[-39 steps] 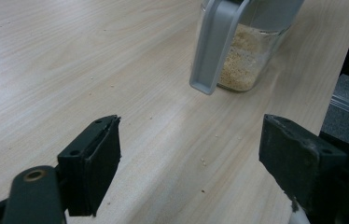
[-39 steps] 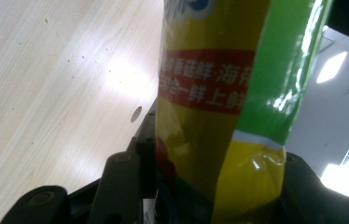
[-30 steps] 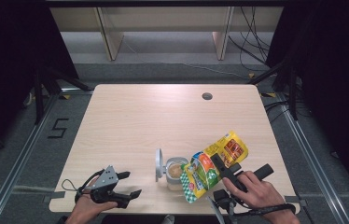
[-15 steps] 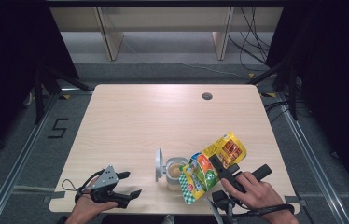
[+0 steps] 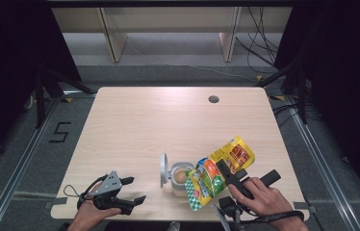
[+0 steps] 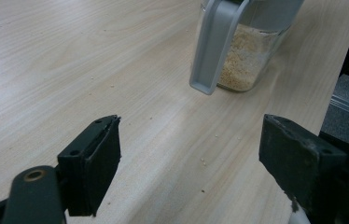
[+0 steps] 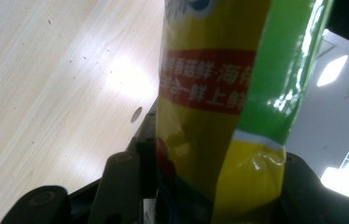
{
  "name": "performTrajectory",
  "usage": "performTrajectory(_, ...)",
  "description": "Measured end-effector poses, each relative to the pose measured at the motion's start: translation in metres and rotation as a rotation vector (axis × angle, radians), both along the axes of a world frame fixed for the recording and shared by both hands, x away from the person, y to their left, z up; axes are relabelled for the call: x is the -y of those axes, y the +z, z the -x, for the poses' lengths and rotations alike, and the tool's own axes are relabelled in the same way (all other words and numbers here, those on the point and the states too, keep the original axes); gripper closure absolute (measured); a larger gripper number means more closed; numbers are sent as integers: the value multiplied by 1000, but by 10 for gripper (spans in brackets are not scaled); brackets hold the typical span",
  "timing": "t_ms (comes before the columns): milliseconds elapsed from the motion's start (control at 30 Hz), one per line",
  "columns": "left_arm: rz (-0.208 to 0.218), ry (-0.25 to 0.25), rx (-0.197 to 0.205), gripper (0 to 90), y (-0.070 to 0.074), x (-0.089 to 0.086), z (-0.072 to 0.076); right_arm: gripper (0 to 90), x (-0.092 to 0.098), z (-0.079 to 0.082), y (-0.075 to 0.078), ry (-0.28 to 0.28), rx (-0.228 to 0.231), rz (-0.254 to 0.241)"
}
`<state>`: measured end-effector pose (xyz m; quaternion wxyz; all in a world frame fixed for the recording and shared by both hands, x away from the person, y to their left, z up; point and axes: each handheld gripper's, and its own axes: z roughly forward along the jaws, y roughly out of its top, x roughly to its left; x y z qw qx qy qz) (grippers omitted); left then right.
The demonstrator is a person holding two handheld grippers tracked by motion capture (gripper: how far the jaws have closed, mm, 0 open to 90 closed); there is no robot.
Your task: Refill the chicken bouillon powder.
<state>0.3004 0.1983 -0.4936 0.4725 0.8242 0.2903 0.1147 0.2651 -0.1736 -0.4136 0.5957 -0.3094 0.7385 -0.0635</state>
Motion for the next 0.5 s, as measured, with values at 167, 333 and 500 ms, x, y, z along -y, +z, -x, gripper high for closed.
performTrajectory(167, 5, 0, 3, 203, 0, 0, 0, 624, 0, 0, 0, -3, 4, -2)
performTrajectory(333, 0, 0, 1, 203, 0, 0, 0, 624, 0, -1, 0, -2, 2, -1)
performTrajectory(500, -2, 4, 1, 203, 0, 0, 0, 624, 2, -1, 0, -7, -2, -10)
